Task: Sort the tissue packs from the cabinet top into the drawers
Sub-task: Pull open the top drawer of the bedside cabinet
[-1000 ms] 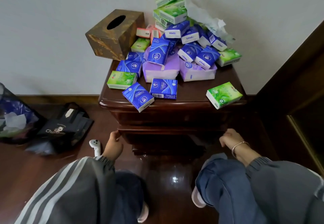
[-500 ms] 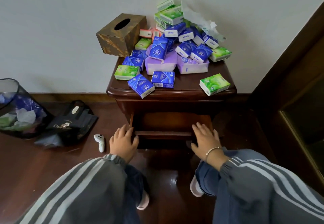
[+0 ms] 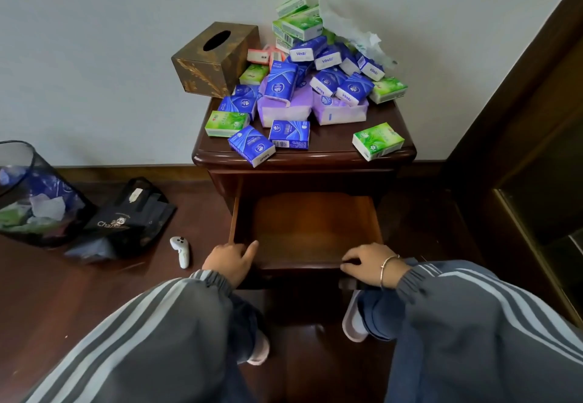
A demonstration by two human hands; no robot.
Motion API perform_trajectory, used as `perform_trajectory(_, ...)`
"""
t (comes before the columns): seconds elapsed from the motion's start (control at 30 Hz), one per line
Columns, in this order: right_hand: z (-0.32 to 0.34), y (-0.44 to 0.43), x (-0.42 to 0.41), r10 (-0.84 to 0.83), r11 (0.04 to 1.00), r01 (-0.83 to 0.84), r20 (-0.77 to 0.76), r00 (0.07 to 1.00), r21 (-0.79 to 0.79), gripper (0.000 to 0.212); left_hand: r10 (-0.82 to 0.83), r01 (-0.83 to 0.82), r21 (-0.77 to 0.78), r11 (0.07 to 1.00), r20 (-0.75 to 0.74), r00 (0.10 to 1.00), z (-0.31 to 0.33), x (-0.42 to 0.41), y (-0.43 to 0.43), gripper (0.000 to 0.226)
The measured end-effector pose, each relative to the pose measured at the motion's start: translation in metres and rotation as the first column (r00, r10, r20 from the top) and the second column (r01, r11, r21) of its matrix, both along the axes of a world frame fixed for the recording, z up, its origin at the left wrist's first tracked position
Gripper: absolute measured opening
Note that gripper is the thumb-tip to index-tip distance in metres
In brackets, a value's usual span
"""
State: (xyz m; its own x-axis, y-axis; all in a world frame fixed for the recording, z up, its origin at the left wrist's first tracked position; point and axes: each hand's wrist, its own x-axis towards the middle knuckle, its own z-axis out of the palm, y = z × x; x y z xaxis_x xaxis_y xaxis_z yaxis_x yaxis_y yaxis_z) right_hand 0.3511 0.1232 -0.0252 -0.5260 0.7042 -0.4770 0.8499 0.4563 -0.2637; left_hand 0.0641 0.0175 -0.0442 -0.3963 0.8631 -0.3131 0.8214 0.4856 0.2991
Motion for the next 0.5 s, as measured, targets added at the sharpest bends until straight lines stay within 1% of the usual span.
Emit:
perform_trajectory(0.07,0.004,-0.006,0.007,-0.013,0.991,0.013,-0.001,1.000,-0.135,0.039,0.044,-0.041,-0.072,0.997,0.046,0.998,-0.001,0.000,-0.011,0.064)
perform_trajectory(0.13,0.007,-0.012,0.013,-0.051,0.963,0.047,-0.009,0.999,-0.267,0.048,0.070,-0.065,-0.124,0.990,0.041,0.997,-0.005,0.002,-0.023,0.068)
perform_trajectory(0.2,0.009,-0.018,0.018,-0.073,0.933,0.073,0.011,0.997,-0.353,0.050,0.058,-0.053,-0.170,0.984,0.024,0.998,-0.008,0.005,-0.032,0.070)
perform_trajectory(0.27,0.011,-0.023,0.021,-0.081,0.917,0.091,0.042,0.996,-0.387,0.055,0.039,-0.035,-0.201,0.979,0.015,0.999,-0.008,0.008,-0.036,0.072)
perform_trajectory(0.33,0.014,-0.026,0.020,-0.080,0.916,0.102,0.072,0.994,-0.388,0.059,0.021,-0.021,-0.215,0.976,0.000,1.000,-0.007,0.012,-0.038,0.073)
perform_trajectory(0.5,0.019,-0.030,0.017,-0.072,0.920,0.098,0.084,0.994,-0.379,0.060,-0.050,0.035,-0.246,0.969,-0.053,0.997,0.000,0.017,-0.036,0.074)
